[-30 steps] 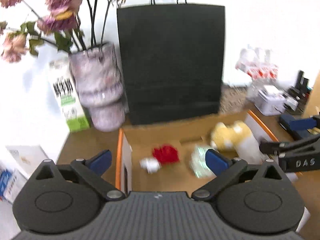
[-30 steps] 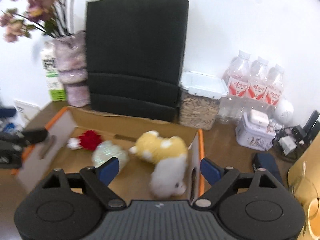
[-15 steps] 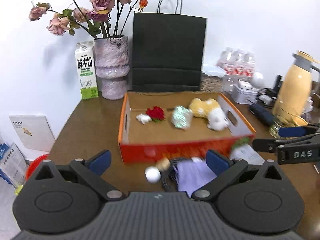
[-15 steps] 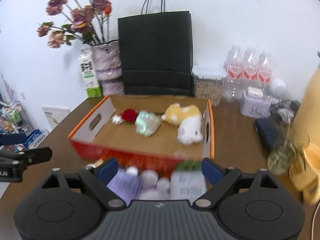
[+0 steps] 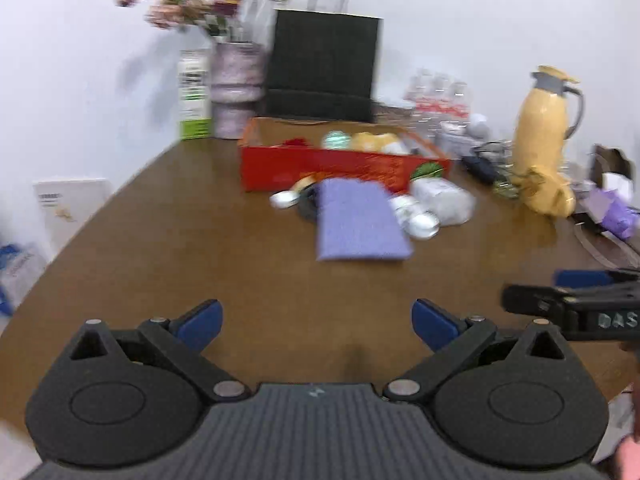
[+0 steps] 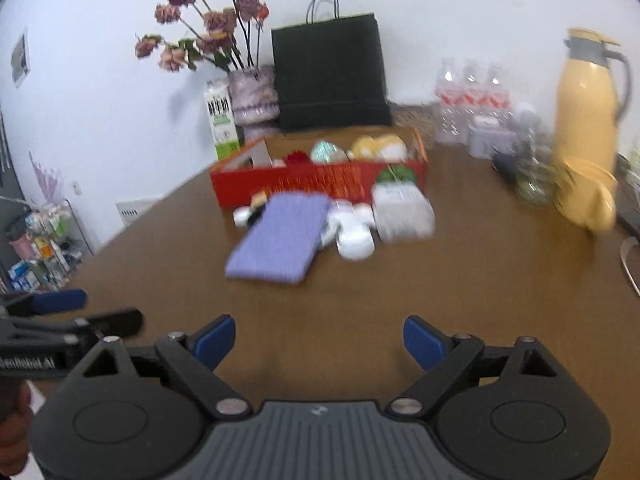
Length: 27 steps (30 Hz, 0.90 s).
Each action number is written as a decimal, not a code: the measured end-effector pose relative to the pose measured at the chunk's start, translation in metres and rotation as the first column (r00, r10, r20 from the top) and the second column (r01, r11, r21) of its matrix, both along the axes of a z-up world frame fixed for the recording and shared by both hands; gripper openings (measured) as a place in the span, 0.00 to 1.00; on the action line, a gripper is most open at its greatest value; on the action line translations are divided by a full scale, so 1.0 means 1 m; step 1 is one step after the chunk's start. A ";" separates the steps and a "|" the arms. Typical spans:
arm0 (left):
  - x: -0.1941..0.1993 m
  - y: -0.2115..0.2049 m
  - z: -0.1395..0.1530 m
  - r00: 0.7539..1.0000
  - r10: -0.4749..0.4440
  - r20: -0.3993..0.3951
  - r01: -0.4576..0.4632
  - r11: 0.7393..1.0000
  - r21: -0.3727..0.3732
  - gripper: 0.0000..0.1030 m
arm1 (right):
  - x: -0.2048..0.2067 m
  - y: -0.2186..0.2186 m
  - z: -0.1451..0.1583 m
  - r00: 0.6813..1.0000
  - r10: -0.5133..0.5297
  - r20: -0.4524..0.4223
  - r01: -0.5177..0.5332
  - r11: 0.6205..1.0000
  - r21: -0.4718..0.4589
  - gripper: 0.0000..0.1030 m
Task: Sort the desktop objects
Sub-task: 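Withdraw both tools and reach toward the purple cloth and white container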
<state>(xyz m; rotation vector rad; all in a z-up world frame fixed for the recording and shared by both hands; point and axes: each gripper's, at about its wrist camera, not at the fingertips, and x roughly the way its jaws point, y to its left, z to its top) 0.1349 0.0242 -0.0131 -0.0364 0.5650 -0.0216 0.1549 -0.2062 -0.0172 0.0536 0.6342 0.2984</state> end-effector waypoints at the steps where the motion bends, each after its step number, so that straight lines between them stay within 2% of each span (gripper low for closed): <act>1: -0.012 -0.001 -0.003 1.000 0.014 0.006 -0.014 1.000 0.008 1.00 | -0.012 -0.001 -0.006 1.000 -0.005 -0.002 0.005 1.000 -0.006 0.88; 5: -0.041 -0.003 -0.010 1.000 0.010 0.000 -0.010 1.000 -0.006 1.00 | -0.049 -0.001 -0.020 1.000 0.018 0.017 -0.018 0.999 -0.027 0.88; 9: -0.056 -0.020 -0.014 0.999 -0.053 0.003 0.053 0.996 0.068 1.00 | -0.076 -0.001 -0.022 0.998 0.021 0.067 -0.019 0.999 -0.030 0.88; 11: -0.060 -0.027 -0.015 0.998 -0.061 0.012 0.060 0.995 0.084 1.00 | -0.081 -0.001 -0.021 0.997 0.032 0.067 -0.032 0.999 -0.009 0.88; 13: -0.060 -0.031 -0.015 0.999 -0.039 0.024 0.037 0.996 0.075 1.00 | -0.081 -0.002 -0.019 0.997 0.015 0.077 -0.015 1.000 -0.004 0.88; 15: -0.062 -0.037 -0.017 0.998 -0.066 0.016 0.065 0.995 0.070 1.00 | -0.080 -0.007 -0.016 0.996 -0.005 0.087 0.004 1.000 0.007 0.88; 20: -0.069 -0.044 -0.018 0.997 -0.063 0.047 0.057 0.993 0.103 1.00 | -0.084 -0.017 -0.014 0.994 -0.046 0.095 0.041 0.998 0.051 0.88; 27: -0.063 -0.050 -0.028 0.996 -0.088 -0.010 0.089 0.990 0.111 1.00 | -0.078 -0.015 -0.025 0.998 -0.058 0.038 0.057 0.998 0.017 0.89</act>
